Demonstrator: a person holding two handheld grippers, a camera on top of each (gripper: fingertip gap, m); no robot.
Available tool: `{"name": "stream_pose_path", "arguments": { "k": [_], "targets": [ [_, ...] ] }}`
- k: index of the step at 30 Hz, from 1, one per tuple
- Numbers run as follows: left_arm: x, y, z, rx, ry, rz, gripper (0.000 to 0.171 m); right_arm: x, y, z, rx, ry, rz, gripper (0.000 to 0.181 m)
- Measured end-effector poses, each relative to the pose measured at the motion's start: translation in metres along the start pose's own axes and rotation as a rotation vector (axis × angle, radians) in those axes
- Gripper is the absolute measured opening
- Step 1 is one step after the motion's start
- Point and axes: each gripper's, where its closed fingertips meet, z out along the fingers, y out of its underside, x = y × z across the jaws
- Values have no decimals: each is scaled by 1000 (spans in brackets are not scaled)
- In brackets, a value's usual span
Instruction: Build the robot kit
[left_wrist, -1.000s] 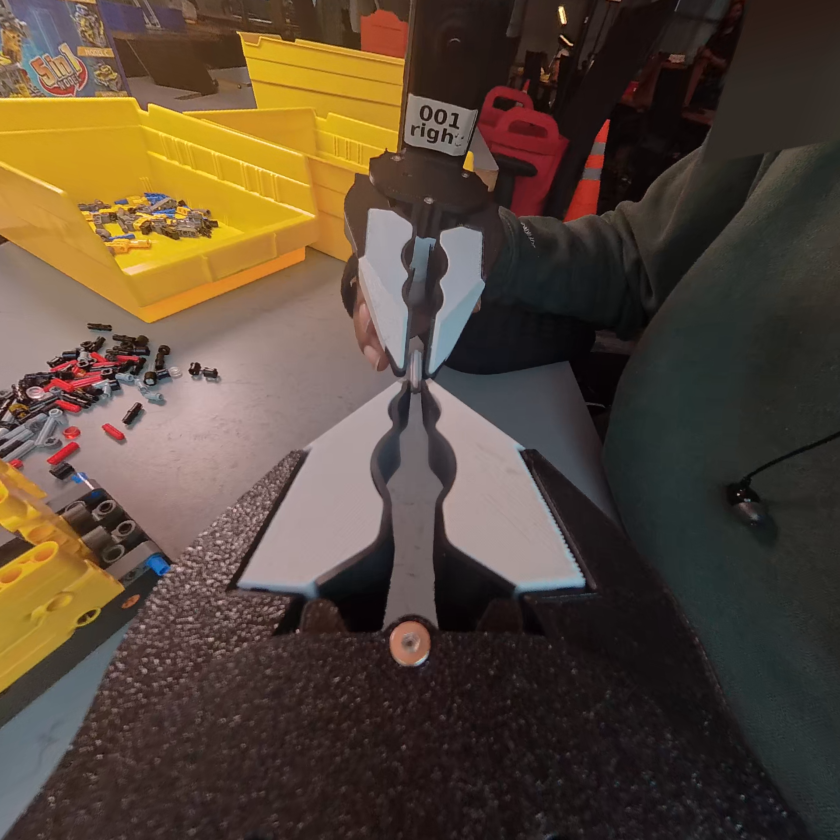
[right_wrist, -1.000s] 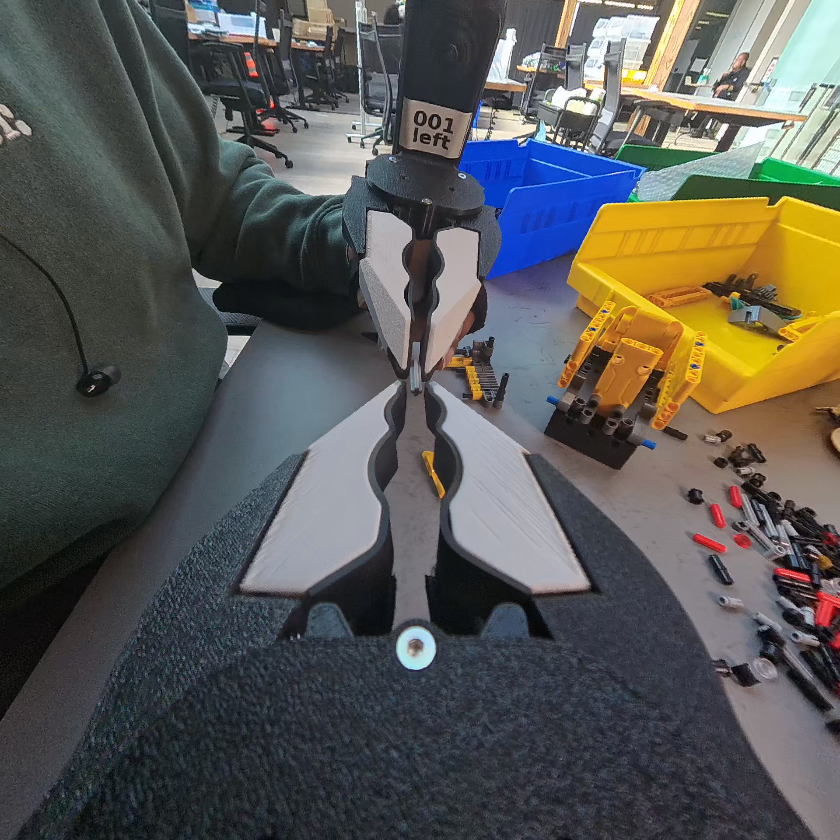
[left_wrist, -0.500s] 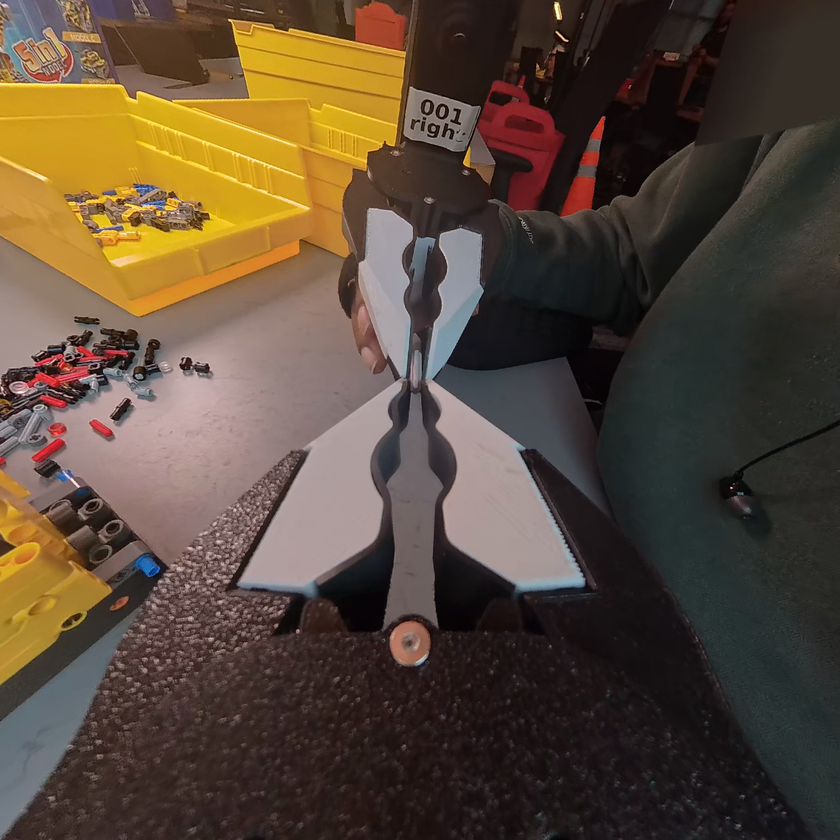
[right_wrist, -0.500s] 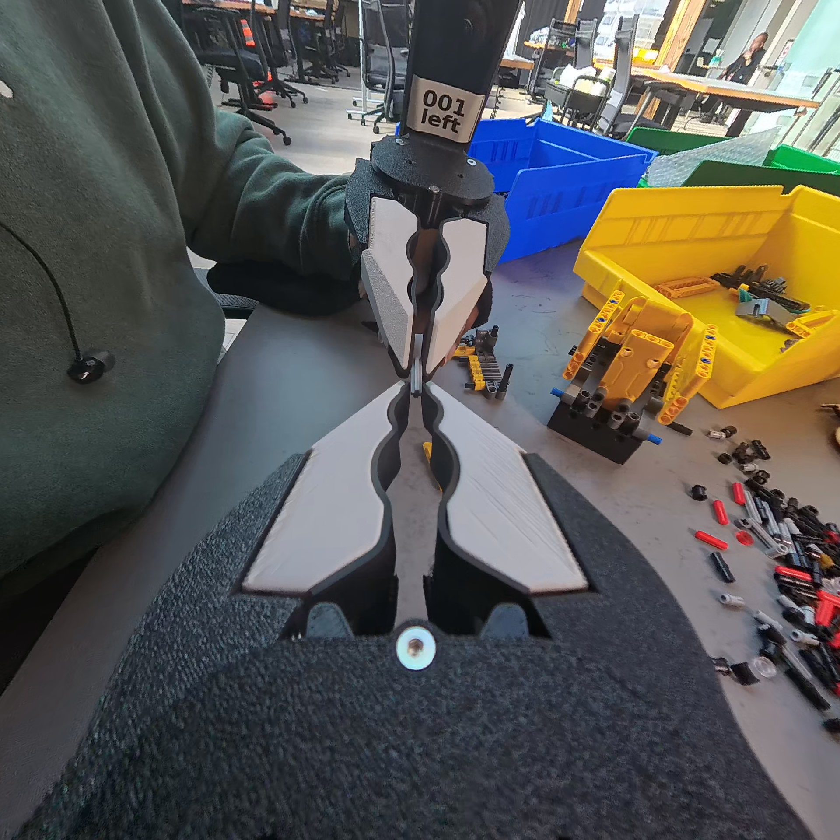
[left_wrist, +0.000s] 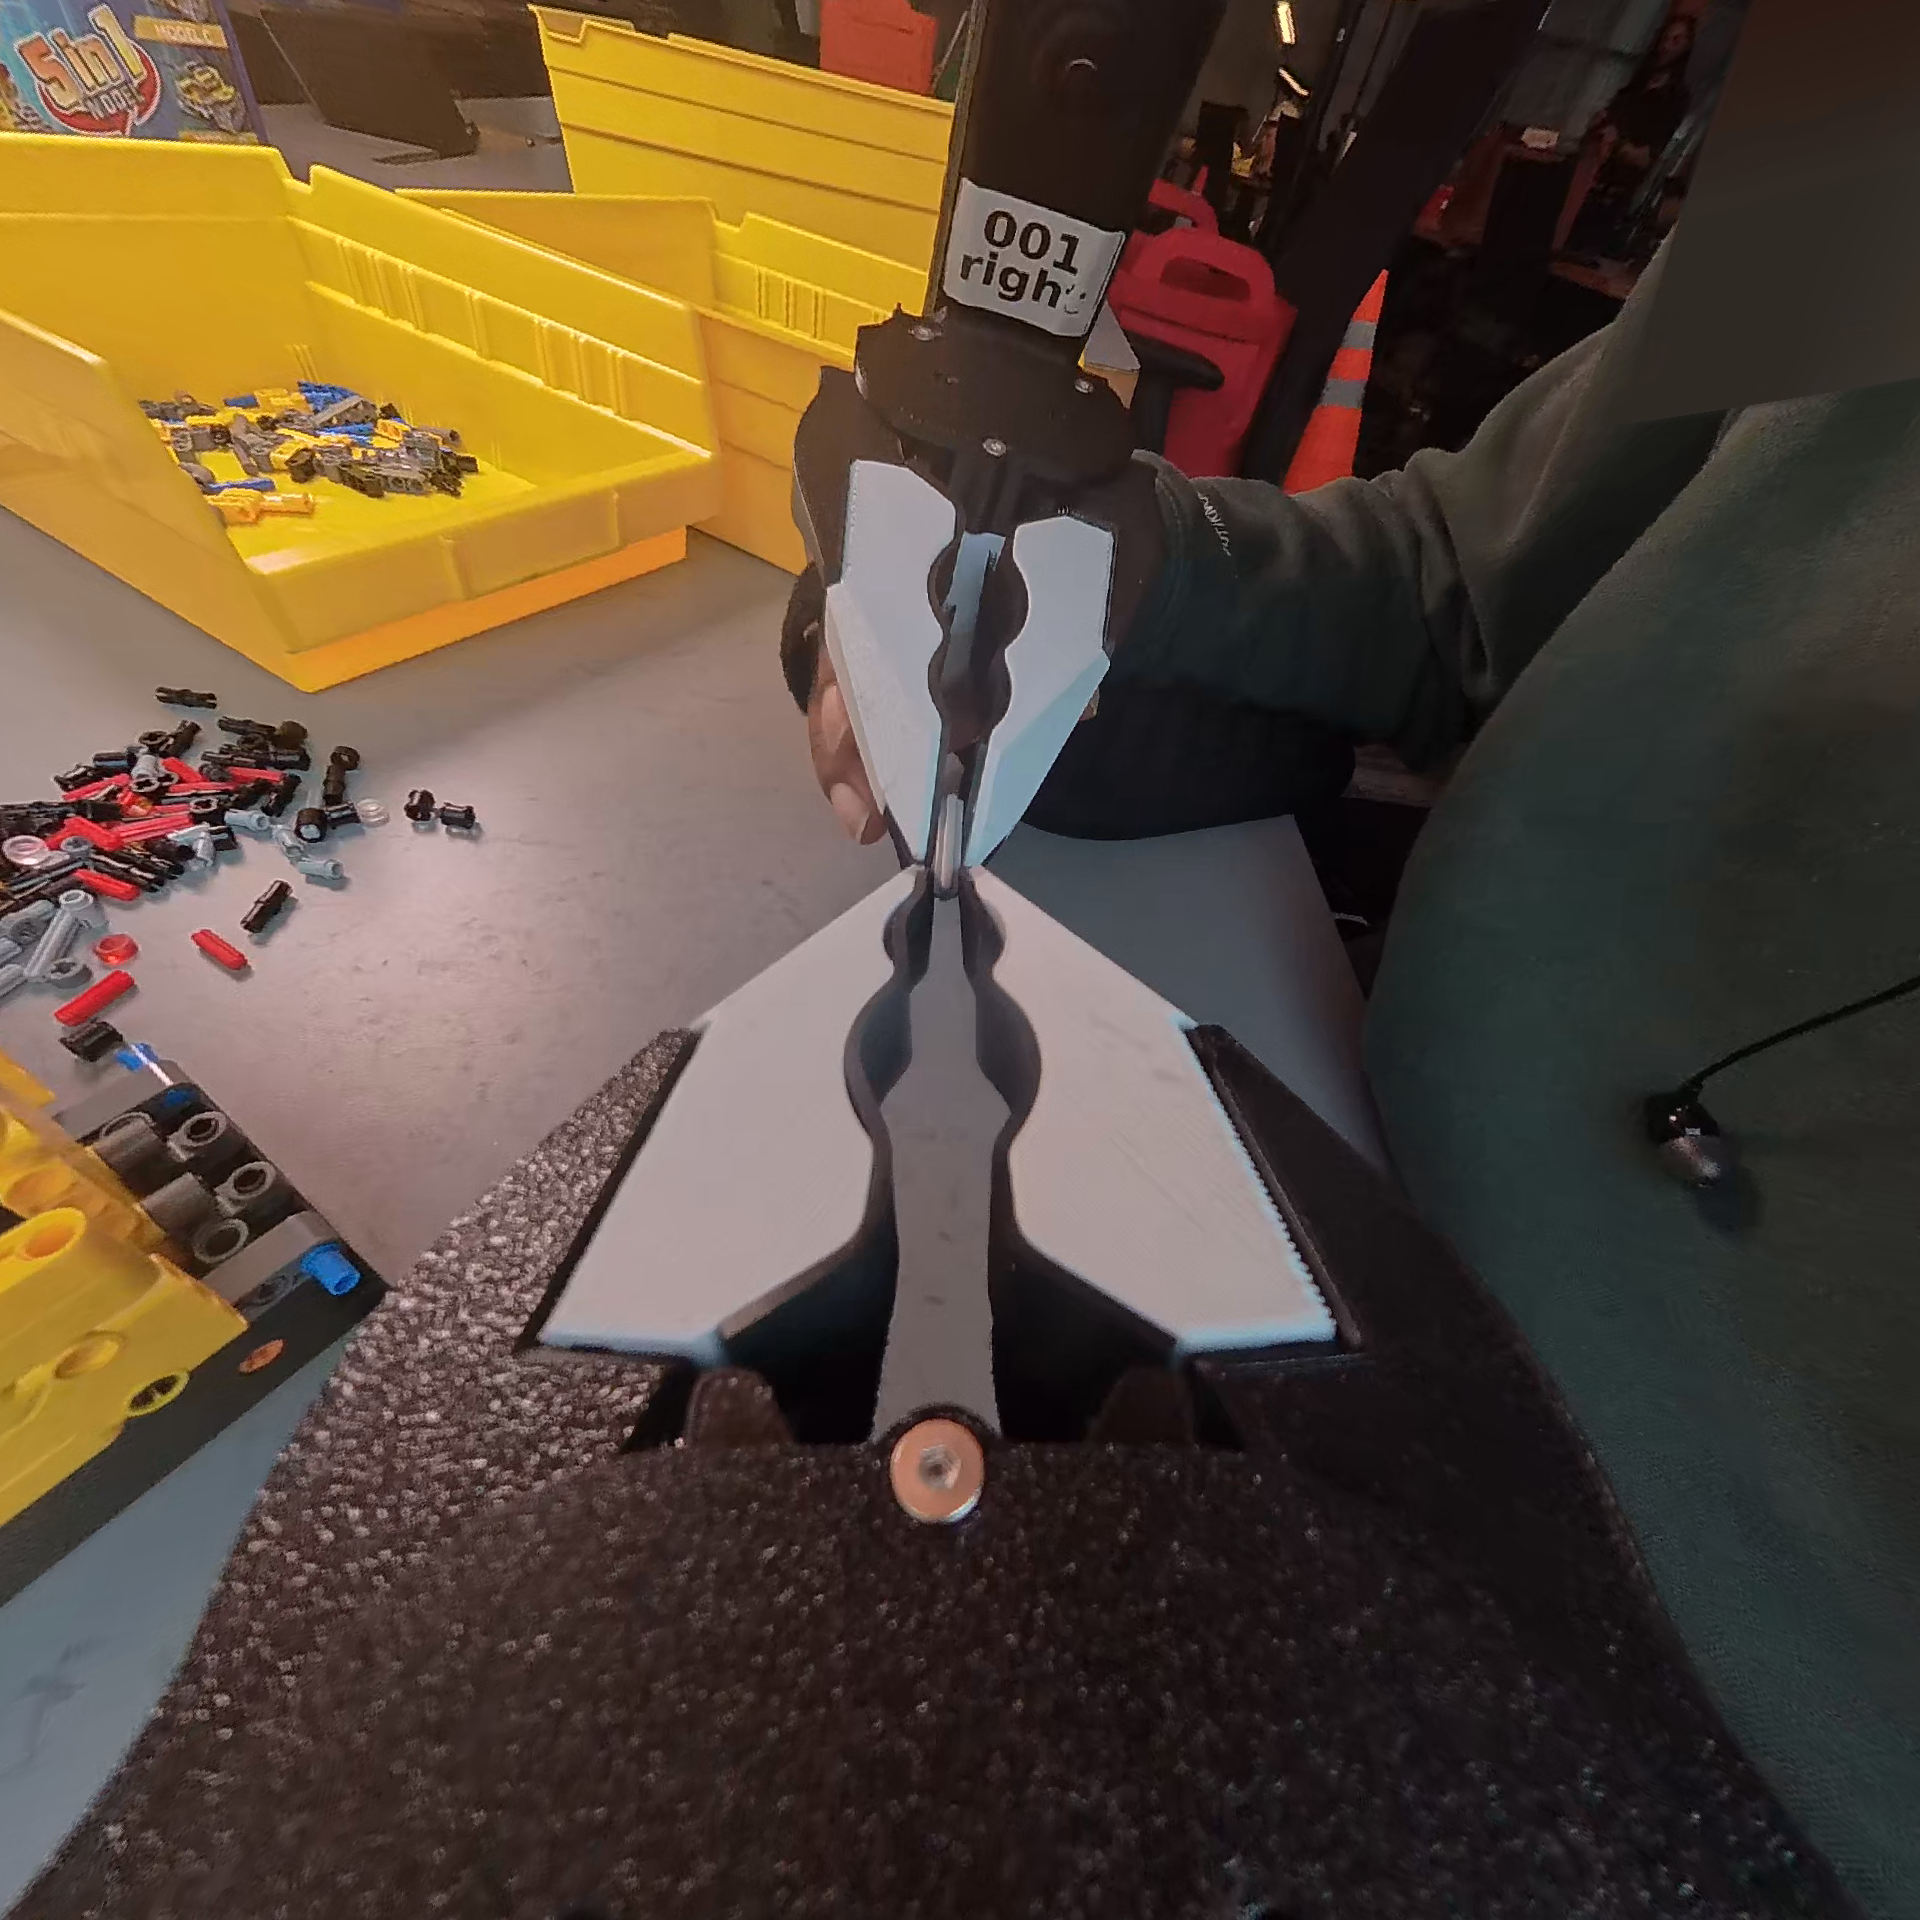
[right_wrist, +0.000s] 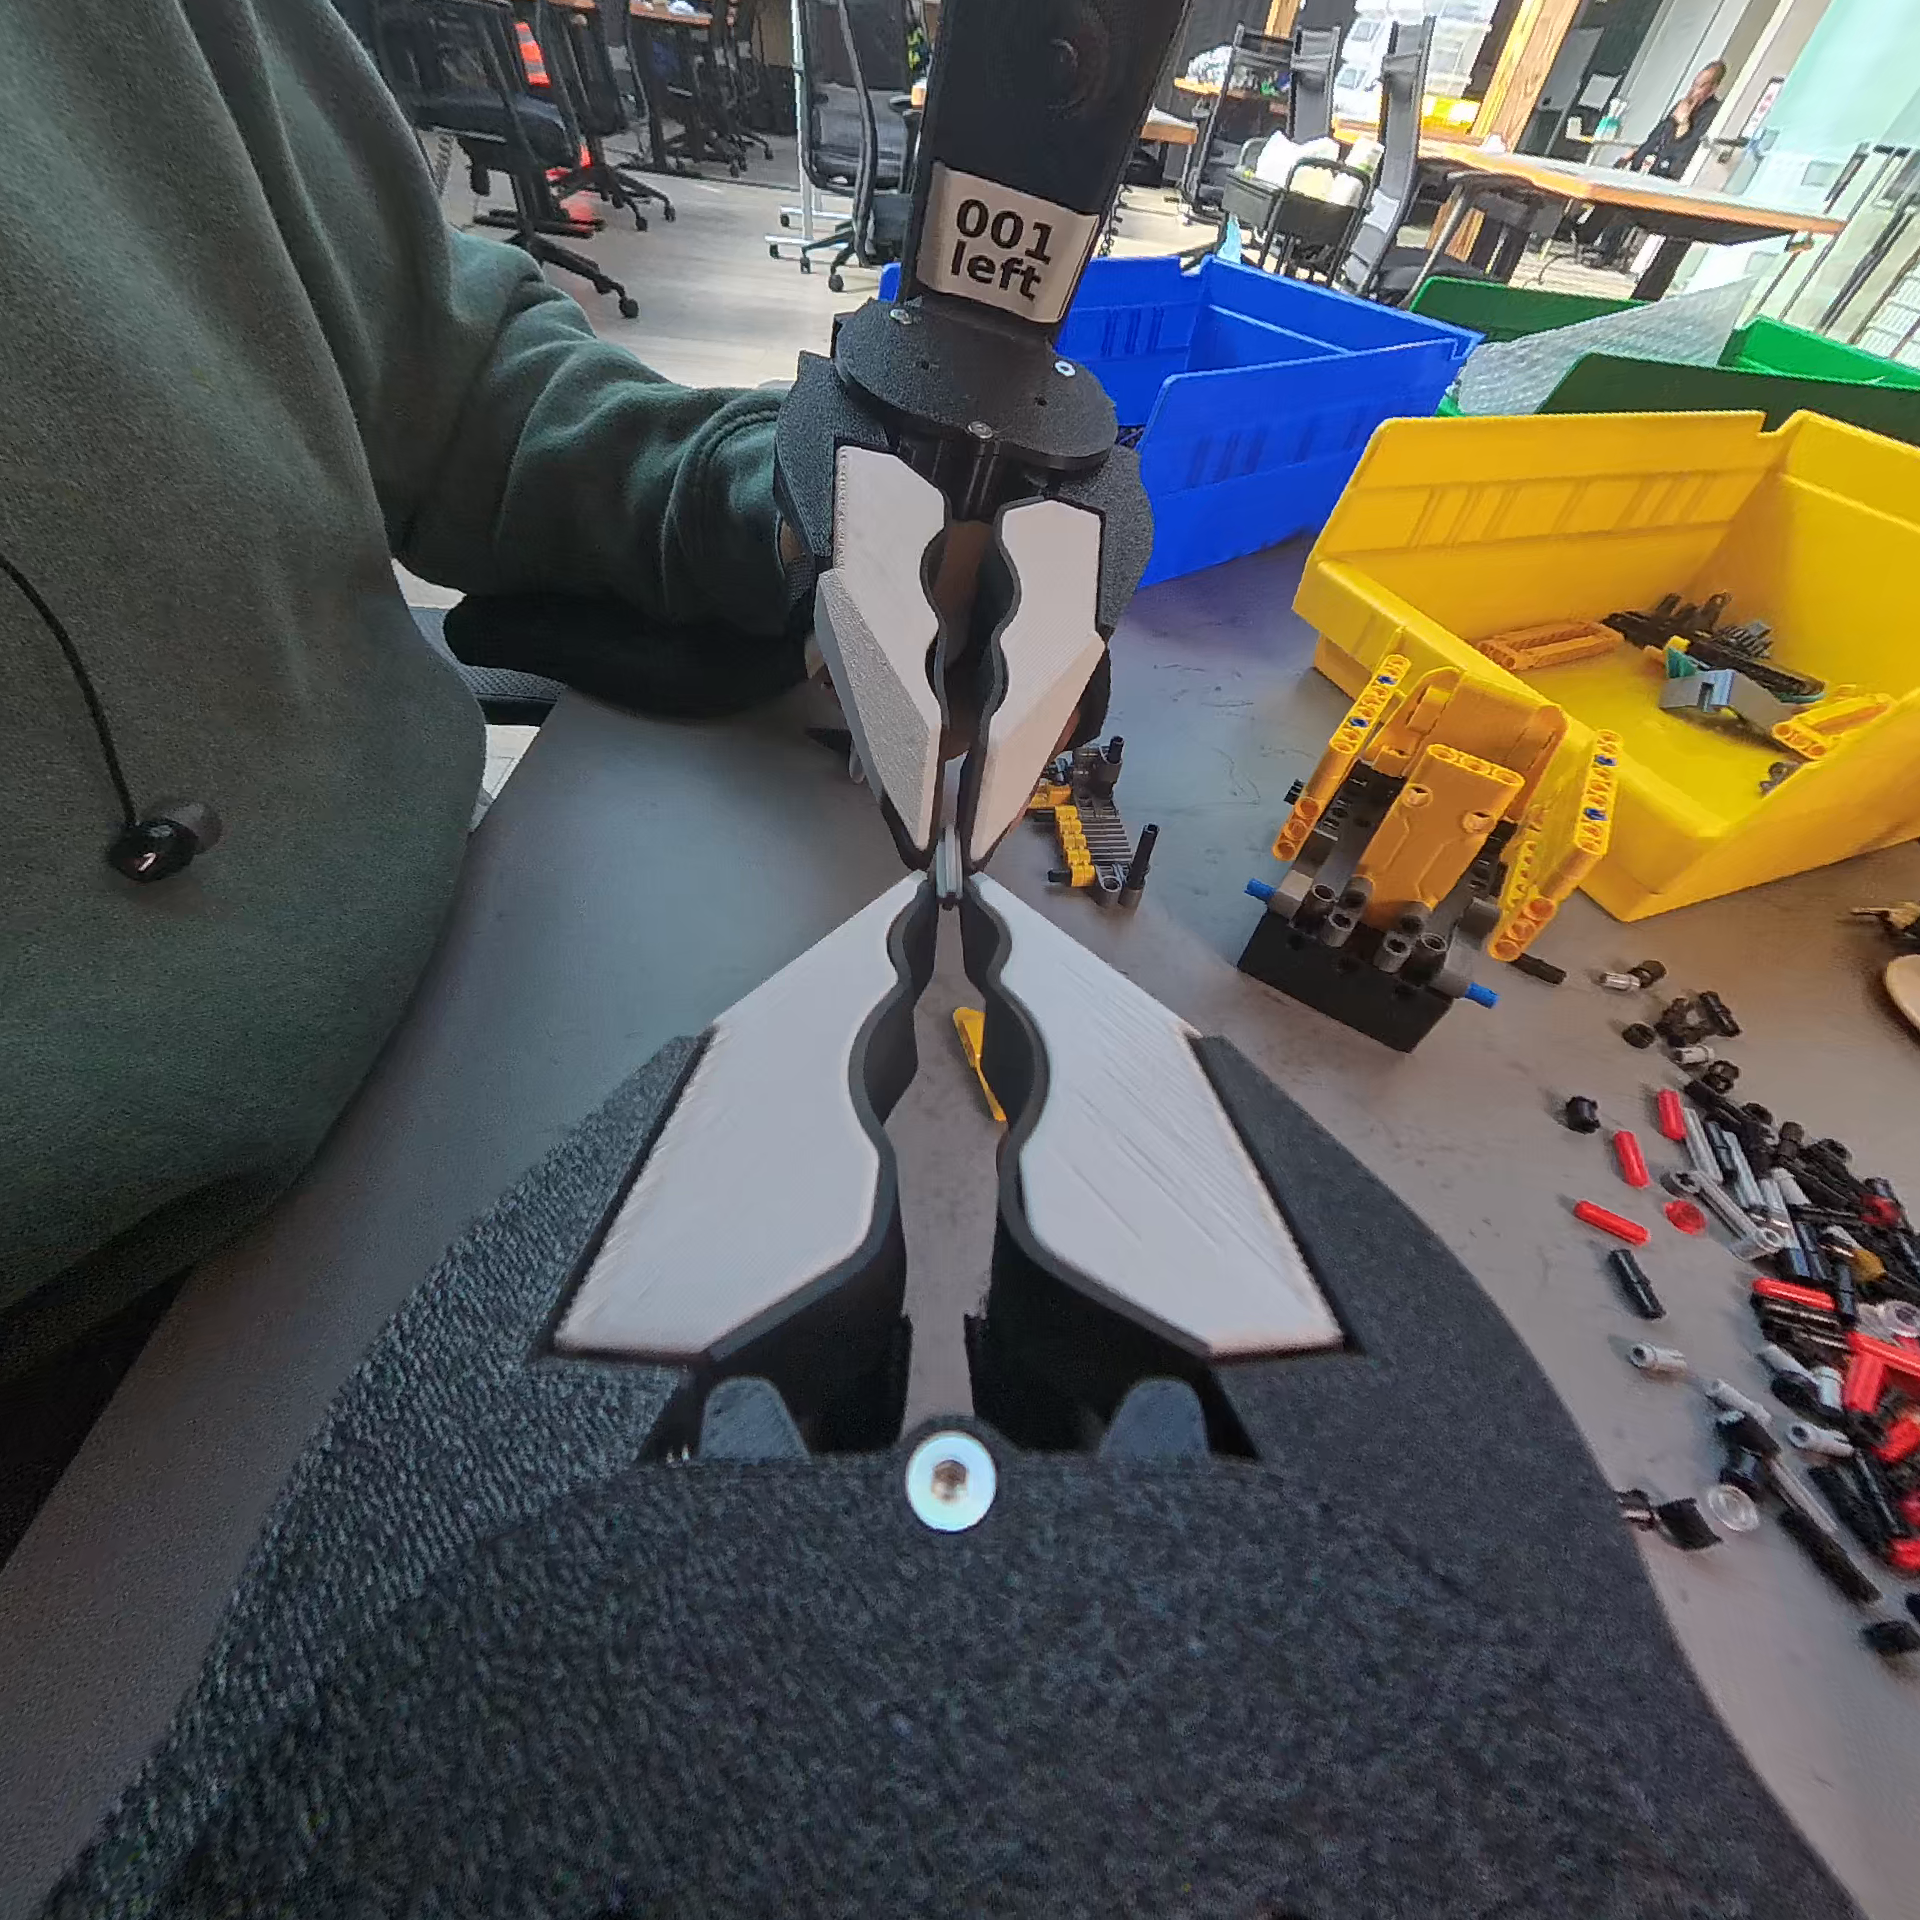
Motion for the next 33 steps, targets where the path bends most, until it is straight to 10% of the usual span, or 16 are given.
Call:
{"name": "stream_pose_path", "arguments": {
  "k": [19,33],
  "targets": [
    [-35,73,10,-444,-222,40,24,27,35,-13,-172,104,15,3],
    [-41,80,16,-504,-273,94,13,25,44,-9,-207,87,29,3]
  ]
}}
